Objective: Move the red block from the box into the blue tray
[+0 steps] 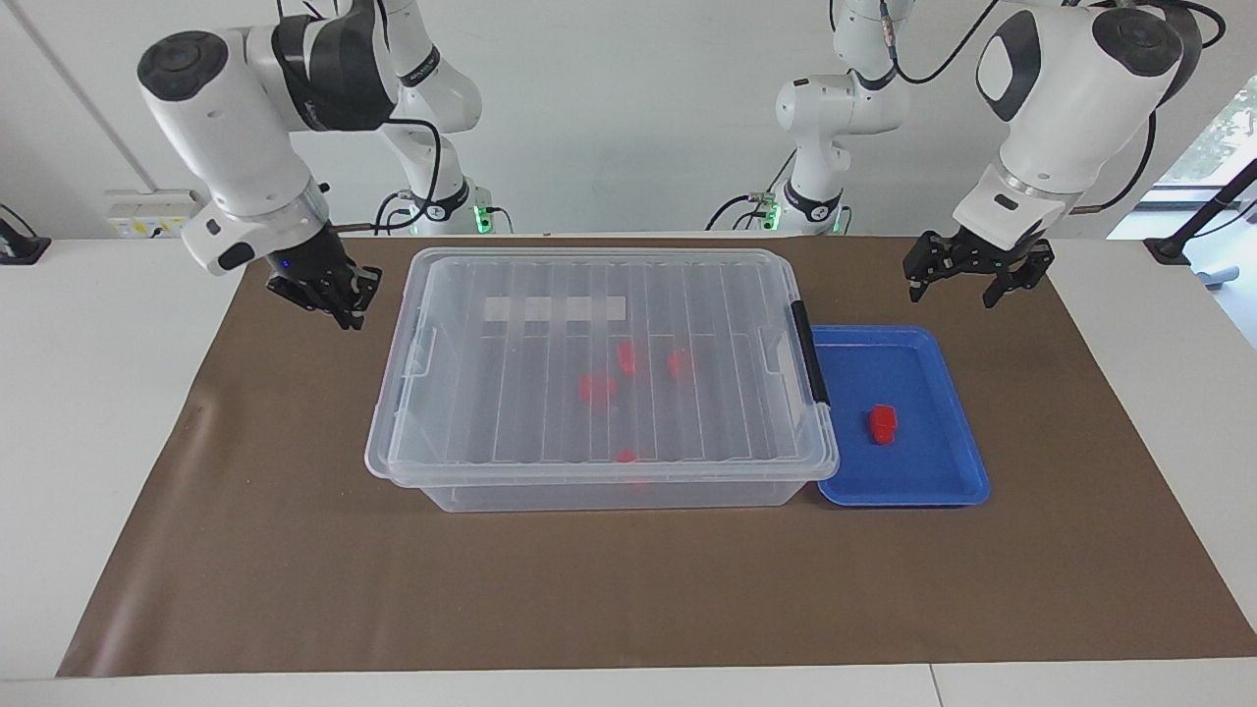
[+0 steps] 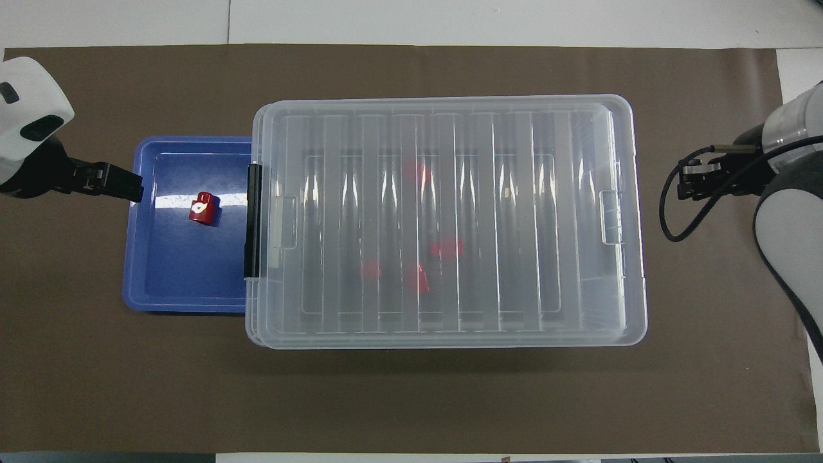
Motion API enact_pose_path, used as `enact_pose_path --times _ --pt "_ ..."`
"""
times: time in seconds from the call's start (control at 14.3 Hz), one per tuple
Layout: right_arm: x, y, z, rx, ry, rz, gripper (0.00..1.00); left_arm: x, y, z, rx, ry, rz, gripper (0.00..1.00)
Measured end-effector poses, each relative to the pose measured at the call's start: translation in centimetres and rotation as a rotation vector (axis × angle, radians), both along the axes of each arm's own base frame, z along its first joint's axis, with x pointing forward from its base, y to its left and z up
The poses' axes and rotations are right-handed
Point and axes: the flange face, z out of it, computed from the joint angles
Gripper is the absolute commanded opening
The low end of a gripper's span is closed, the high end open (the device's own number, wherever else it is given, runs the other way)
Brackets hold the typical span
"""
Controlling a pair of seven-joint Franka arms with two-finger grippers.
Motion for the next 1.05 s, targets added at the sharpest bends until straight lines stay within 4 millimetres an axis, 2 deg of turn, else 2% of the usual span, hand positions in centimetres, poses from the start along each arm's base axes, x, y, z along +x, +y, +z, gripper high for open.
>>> enact_pose_path --times 0.21,0.49,1.05 --pt "-1.7 -1.8 2.6 -0.006 0.000 -0.006 1.00 -0.2 0.0 0.2 0.001 0.003 0.001 1.00" --pt "-2.1 -4.5 2.8 -0.005 0.006 -0.043 1.00 -0.5 0.3 0.8 -0.017 -0.003 0.011 1.00" --pt "-2.1 -3.8 2.8 -0.006 0.006 -0.031 1.00 -0.4 0.9 0.8 -0.020 -0.002 0.023 1.00"
